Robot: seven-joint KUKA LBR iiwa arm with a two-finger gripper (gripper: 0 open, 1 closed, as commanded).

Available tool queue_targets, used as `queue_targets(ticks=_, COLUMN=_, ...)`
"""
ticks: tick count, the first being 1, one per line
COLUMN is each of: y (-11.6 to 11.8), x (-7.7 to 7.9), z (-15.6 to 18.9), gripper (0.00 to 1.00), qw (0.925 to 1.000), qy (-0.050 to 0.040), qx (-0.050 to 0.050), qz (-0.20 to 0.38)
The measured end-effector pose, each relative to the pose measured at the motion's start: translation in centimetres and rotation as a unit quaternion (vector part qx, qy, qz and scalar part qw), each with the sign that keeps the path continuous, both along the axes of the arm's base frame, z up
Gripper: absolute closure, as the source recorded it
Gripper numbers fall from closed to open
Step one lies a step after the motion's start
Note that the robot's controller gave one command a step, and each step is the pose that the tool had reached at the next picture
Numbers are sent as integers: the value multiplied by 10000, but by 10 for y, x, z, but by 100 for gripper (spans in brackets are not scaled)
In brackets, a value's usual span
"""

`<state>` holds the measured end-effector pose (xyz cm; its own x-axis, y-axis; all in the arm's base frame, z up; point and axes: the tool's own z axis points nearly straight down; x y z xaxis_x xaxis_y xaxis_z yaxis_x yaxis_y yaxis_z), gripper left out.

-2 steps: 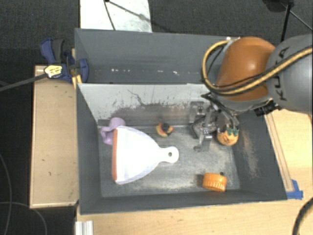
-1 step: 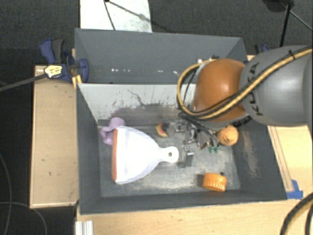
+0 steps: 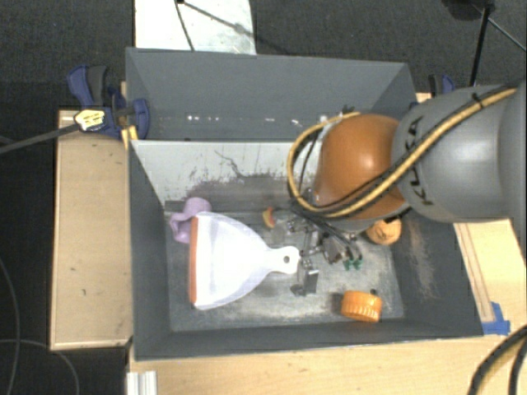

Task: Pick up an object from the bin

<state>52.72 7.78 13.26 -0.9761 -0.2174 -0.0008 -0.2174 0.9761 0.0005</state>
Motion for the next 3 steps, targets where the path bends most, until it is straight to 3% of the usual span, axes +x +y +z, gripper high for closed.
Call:
queue_targets(ticks=1, y=-3, x=10, z=3, gripper=0, qw=9997, qy=-16, qx=4, qz=-262)
queue_targets(ticks=2, y=-6, x=23, z=-50, gripper=0, qw=9994, qy=-28, qx=2, qz=355)
queue_targets(ticks=3, y=-8, x=25, z=-62, gripper=100, qw=9997, qy=-14, qx=5, qz=-263)
